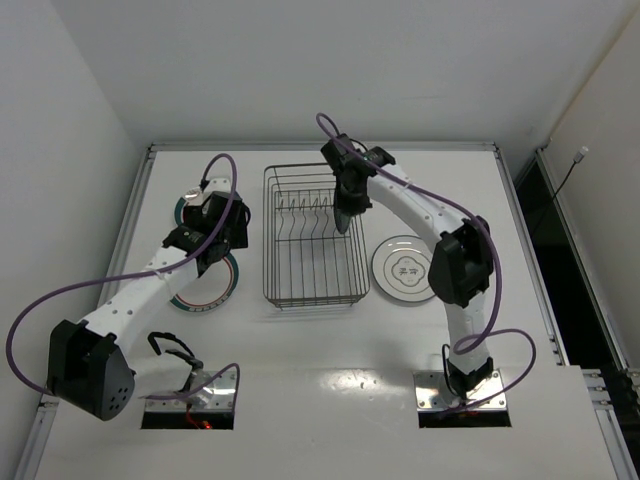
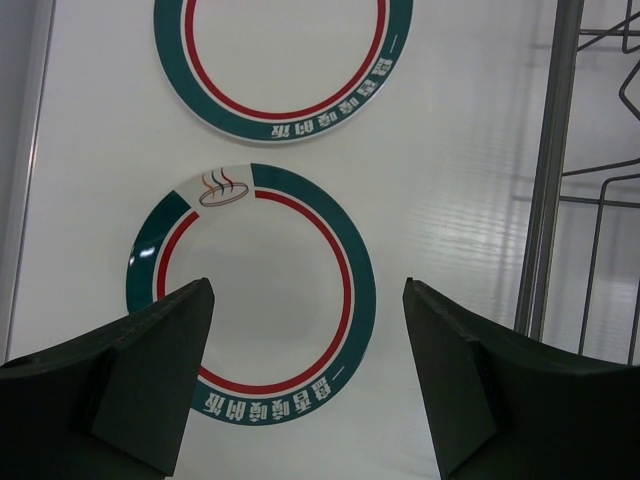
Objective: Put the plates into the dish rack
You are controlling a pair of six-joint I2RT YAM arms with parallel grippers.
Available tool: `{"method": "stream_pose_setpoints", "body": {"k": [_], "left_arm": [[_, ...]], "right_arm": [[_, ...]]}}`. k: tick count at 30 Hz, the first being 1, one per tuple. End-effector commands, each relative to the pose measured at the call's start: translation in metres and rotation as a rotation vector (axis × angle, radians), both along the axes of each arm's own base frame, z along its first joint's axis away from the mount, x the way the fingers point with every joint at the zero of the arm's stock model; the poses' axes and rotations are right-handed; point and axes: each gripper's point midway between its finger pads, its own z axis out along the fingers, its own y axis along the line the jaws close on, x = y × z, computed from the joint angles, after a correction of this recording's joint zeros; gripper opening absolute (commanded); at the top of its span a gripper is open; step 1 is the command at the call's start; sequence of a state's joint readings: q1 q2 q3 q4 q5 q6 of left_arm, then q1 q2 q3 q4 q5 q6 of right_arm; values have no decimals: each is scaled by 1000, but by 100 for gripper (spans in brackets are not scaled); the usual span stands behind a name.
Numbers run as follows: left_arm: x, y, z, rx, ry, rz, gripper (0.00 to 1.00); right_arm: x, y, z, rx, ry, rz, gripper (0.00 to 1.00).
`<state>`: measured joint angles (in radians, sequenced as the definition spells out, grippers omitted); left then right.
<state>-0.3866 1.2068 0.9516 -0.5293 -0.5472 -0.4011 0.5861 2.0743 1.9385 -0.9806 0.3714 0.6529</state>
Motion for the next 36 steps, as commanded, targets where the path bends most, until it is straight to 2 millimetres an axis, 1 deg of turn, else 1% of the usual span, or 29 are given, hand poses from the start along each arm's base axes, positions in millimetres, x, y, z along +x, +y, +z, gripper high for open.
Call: {"method": "stream_pose_setpoints", "body": {"k": [1,5,6,7,8,9,10,11,12,13,15,16,17,18,19,20,21,22,23,24,25,26,27,29,31,33,34,35,36], "left_arm": [[8,-3,14,-12,-48,9,74],[7,-2,12,-9,-39,9,74],[7,-2,12,-9,-39,9,74],[7,-2,12,-9,-39,9,74],[7,-2,12,-9,-39,9,74],[7,-2,12,-9,-39,9,74],[7,-2,12,-9,-39,9,74],[7,-2,12,-9,-39,9,74],[7,-2,12,-9,-39,9,74],[7,-2,12,-9,-39,9,74],[7,-2,12,-9,-39,9,74],[7,-2,12,-9,-39,9,74],[7,-2,12,-9,-39,9,74],[7,-2,12,-9,-39,9,74],[7,-2,12,-9,-39,9,74],[7,-2,12,-9,-39,9,74],[7,-2,12,-9,-39,9,74],[7,-2,12,-9,-39,9,74],[7,-2,12,-9,-39,9,74],[7,-2,12,-9,-39,9,74],[7,-2,12,-9,-39,9,74],[7,-2,12,-9,-39,9,74],[7,-2,12,-9,-39,9,74],[7,-3,10,-5,-31,9,74],[7,-3,10,-5,-31,9,74],[8,-3,7,-2,-22,9,74],[8,-3,7,-2,-22,9,74],[6,-2,6,2,-14,9,74],[6,-1,6,8,-16,16,74]], "right_arm": [[-28,16,11,138,94,109,7],[-29,23,12,207,123,143,8],[-27,27,17,221,114,159,8],[-26,23,16,215,125,149,8],[-23,25,22,224,107,151,8],[-25,22,21,214,119,157,8],[-21,19,29,224,98,148,8],[-19,14,34,222,87,152,8],[-19,9,51,239,51,147,8],[-17,-2,59,240,34,136,7],[-15,-17,78,250,-18,129,7],[-17,-27,101,268,-66,131,7],[-13,-45,106,280,-77,93,7],[-14,-58,107,284,-77,81,7],[-18,-71,100,289,-54,55,7],[-17,-95,107,333,-71,12,7],[-19,-107,103,350,-64,-1,7],[-28,-119,79,364,-6,-30,7],[-29,-136,79,408,-18,-51,7],[-33,-140,74,424,-9,-33,6],[-45,-138,56,460,39,-29,3],[-44,-140,56,472,12,-26,0],[-53,-138,54,481,4,-17,0],[-48,-135,61,507,-50,-2,0],[-48,-134,62,516,-60,-10,0],[-39,-134,71,517,-83,-4,0],[-38,-133,69,517,-71,-7,0],[-35,-133,76,518,-89,-3,0],[-34,-133,73,517,-80,-5,0]]}}
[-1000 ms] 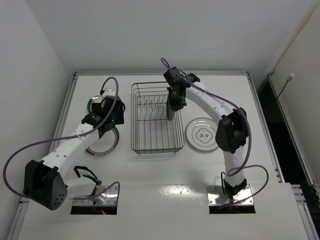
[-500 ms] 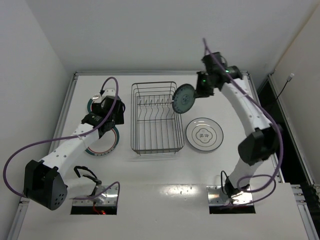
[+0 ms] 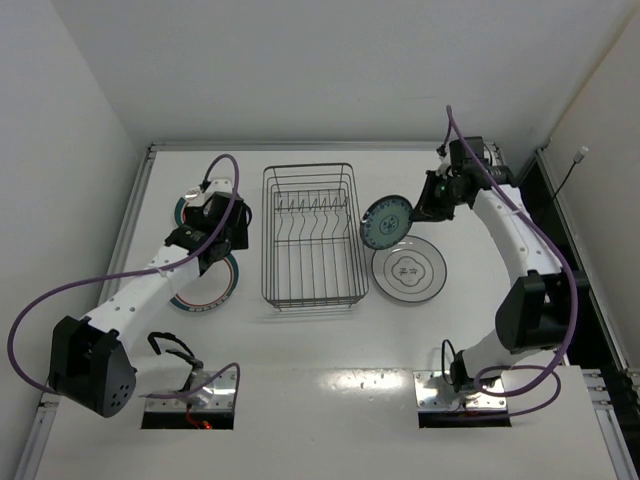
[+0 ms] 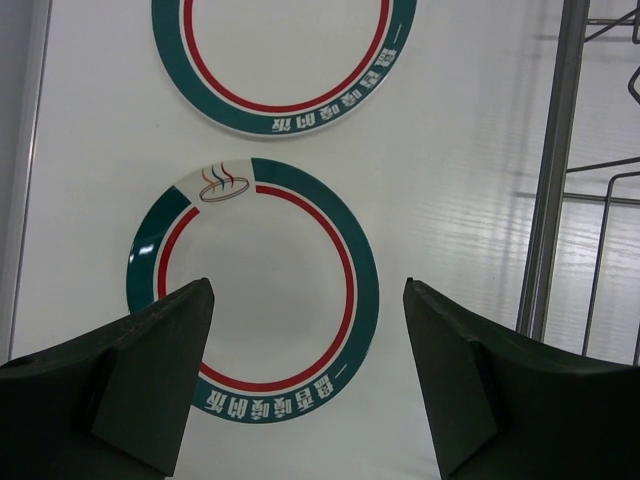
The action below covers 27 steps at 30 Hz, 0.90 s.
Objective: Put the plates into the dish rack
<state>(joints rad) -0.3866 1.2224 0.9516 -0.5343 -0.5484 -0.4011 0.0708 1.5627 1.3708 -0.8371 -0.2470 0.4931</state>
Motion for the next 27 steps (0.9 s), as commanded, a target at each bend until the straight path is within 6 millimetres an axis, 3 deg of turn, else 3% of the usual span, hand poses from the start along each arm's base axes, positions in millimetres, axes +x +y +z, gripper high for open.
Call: {"method": "stream_pose_setpoints", "body": {"k": [1,4,9,10,14,15,22,23,27], "left_arm": [[6,-1,11,-1,-35,15,74],[6,-1,11,-1,-35,15,74],[6,-1,11,-1,-35,15,74],[6,-1,11,-1,-35,15,74],[6,-2,11,-7,-32,8,74],[6,-2,11,-7,-32,8,74],[6,-2,11,-7,-32,8,74],[6,-2,11,-7,-32,8,74],[6,-2,11,-7,-32,8,74]], "right_arm": [[31,8,47,46,-179,19,0],[37,2,56,17,-204,-4,0],[46,-13,91,-73,-292,-70,0],[46,-2,96,-77,-306,-47,0],[55,10,101,-177,-335,-82,0],[54,23,104,-192,-342,-58,0],[64,57,91,-384,-339,-63,0],[66,60,94,-409,-345,-69,0],[72,63,73,-515,-316,-94,0]]}}
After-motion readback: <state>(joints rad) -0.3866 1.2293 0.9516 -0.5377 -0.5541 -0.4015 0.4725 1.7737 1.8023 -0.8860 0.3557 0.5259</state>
